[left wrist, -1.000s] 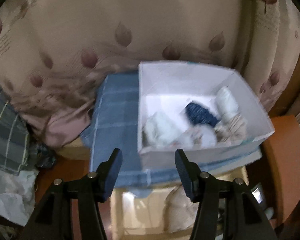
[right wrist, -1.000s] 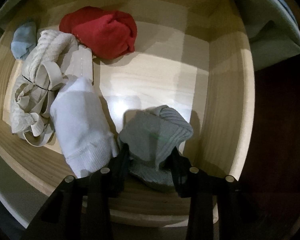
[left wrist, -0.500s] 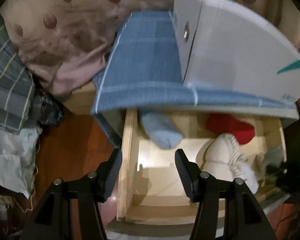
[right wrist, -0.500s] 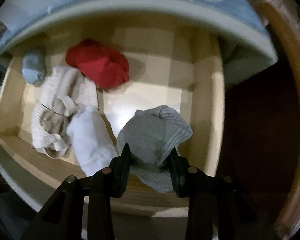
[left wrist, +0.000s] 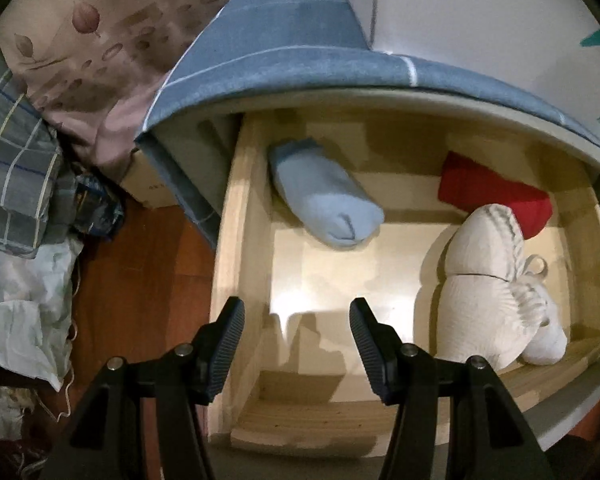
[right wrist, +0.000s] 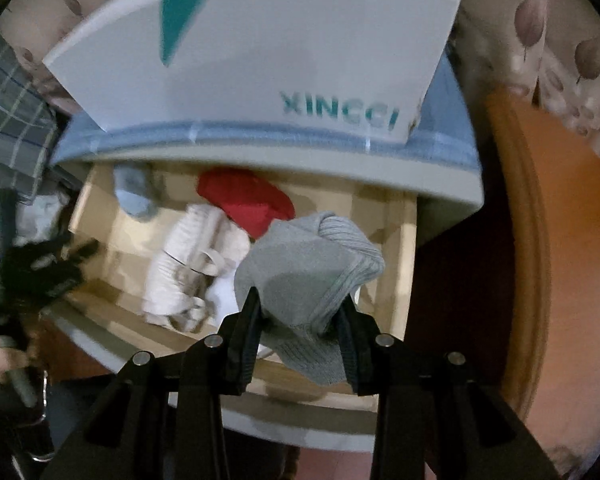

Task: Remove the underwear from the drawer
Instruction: 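Lift the grey-green knit underwear with the right tool and carry it over the white box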

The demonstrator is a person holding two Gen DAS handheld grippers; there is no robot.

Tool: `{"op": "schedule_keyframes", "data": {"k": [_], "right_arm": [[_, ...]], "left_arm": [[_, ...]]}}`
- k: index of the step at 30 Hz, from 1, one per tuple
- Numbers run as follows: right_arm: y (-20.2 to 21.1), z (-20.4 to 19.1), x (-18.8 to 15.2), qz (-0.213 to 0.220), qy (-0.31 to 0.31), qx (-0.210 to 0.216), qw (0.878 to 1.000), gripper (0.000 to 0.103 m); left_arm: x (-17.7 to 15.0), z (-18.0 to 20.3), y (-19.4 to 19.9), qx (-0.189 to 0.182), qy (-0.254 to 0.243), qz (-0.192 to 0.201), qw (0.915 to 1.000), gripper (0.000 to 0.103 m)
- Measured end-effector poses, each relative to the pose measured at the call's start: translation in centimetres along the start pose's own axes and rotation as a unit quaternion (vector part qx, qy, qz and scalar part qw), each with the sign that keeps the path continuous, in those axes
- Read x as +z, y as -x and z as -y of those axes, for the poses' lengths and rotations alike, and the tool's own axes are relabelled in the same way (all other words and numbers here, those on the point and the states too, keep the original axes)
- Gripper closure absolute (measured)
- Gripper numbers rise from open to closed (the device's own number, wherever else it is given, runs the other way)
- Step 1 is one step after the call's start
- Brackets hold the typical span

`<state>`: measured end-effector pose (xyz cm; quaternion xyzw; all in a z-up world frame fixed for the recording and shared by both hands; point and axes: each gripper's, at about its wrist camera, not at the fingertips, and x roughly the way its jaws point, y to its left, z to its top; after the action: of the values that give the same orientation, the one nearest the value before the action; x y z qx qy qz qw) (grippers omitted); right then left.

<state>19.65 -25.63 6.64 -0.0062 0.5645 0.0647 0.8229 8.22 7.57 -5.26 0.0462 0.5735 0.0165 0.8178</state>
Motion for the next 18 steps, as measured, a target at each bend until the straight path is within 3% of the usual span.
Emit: {"op": "schedule_keyframes", "data": {"k": [9,12,18], "right_arm": [[10.3,0.3,5.7,0.118,-0.004,0.011,0.993,0.071],[11.5,0.1,8.6,0.135,-0.006,0.003,0.991,0.071],[9.1,-0.4,13.2,0.118,-0.009,-0.021,0.993,0.070]], "left_arm": [[-0.6,0.1,-1.4,-0.006,0.006,-0.010,0.9999,0.047],[-0.6,0.3,-1.3,-0.005,0.001,-0.004,1.0000,0.047],[-0.6,0.5,-1.3,-0.014,-0.007,0.001,0.9999,0.047]]}}
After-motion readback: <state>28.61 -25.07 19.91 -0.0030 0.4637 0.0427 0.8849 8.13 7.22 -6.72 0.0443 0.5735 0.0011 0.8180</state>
